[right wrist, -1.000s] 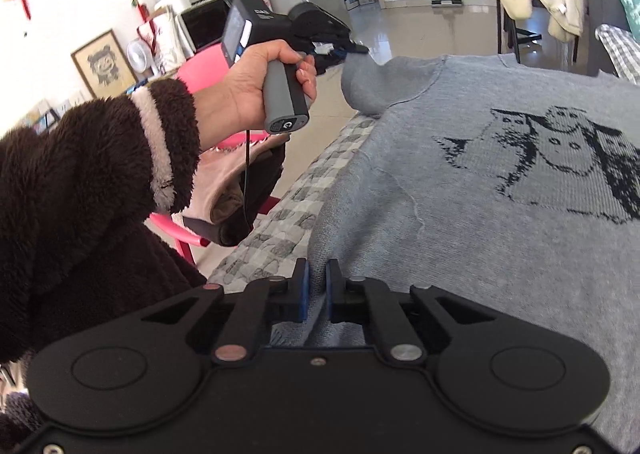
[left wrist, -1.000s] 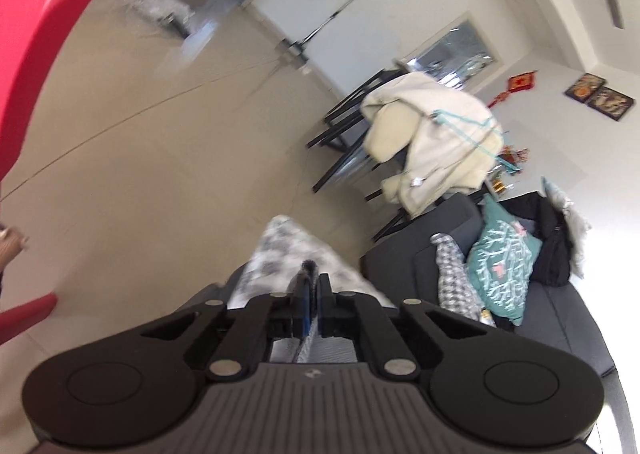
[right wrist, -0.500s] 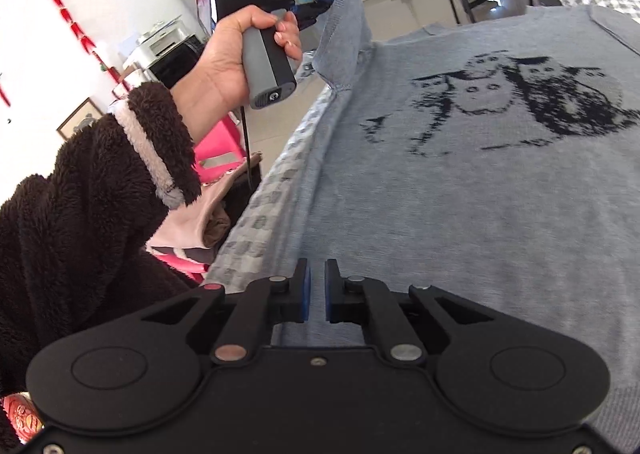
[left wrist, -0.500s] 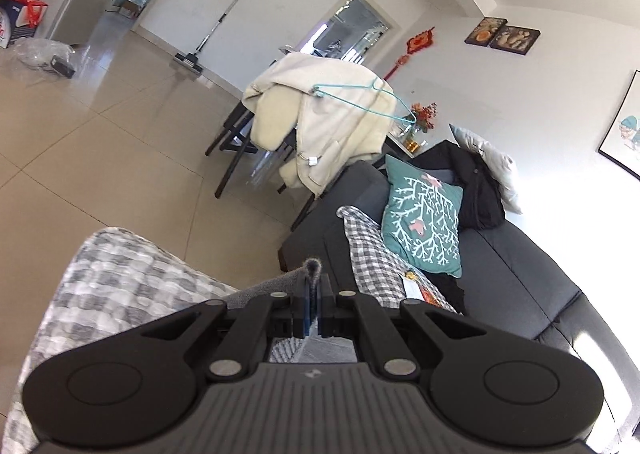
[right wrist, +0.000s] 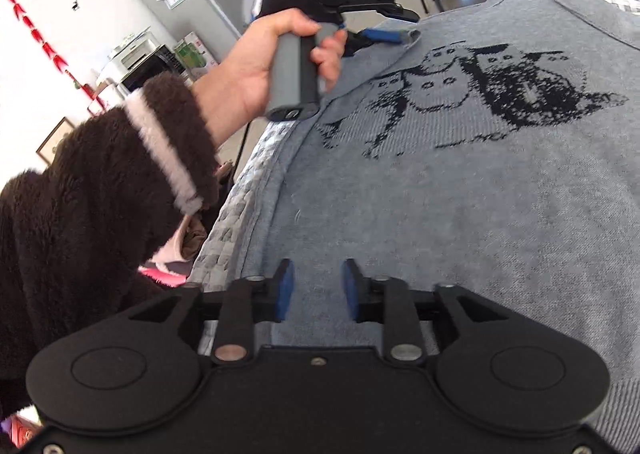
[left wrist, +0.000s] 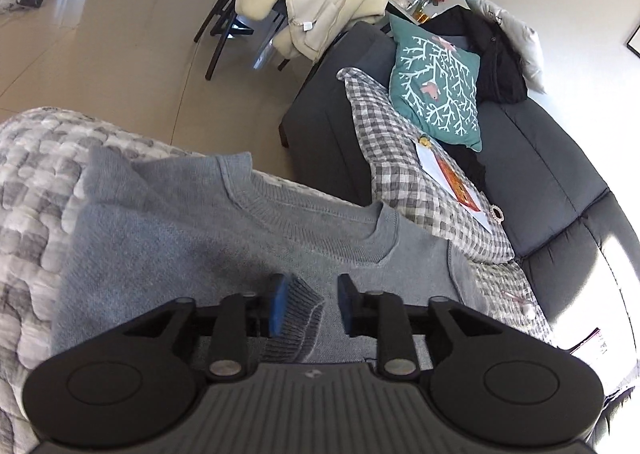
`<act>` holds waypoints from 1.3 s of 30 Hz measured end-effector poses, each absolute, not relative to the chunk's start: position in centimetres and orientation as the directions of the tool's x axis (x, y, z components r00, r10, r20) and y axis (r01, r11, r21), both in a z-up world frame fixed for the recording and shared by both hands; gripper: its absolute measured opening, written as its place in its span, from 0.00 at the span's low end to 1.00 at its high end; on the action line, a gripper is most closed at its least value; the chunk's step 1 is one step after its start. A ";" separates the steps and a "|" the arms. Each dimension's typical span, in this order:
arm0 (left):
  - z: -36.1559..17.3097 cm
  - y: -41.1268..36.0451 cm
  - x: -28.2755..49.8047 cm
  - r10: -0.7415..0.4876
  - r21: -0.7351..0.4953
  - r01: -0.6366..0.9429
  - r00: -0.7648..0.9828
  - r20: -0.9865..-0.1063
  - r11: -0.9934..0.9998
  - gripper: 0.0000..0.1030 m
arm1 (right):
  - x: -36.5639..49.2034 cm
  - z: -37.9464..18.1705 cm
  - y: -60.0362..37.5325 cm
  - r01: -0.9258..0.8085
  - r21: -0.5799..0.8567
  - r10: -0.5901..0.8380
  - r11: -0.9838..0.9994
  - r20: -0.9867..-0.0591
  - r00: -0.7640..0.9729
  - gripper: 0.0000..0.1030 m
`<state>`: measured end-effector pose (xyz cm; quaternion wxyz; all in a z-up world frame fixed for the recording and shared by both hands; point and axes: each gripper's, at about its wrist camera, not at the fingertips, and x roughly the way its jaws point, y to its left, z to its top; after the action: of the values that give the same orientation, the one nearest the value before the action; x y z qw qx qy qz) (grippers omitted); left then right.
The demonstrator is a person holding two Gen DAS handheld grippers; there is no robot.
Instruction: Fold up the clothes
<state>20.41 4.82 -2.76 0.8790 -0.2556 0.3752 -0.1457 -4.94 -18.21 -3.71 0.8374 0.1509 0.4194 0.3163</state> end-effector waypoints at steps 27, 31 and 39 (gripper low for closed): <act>0.3 6.0 19.0 -0.452 -0.080 0.526 0.631 -0.630 0.847 0.68 | -5.0 -3.4 -15.0 -0.516 0.440 0.660 0.735 -0.641 0.392 0.42; 0.6 6.3 15.8 -0.395 -0.091 0.457 0.631 -0.668 0.885 0.68 | -1.1 -1.3 -18.0 -0.418 0.501 0.652 0.758 -0.606 0.456 0.42; -0.3 6.9 9.3 -0.296 -0.188 0.250 0.520 -0.801 0.950 0.68 | 8.0 1.4 -20.0 -0.318 0.583 0.654 0.748 -0.565 0.502 0.42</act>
<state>9.34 6.90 -0.33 0.8715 -0.0247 0.4641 -0.1564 8.02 -20.04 1.39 0.8416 0.2070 0.4068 0.2887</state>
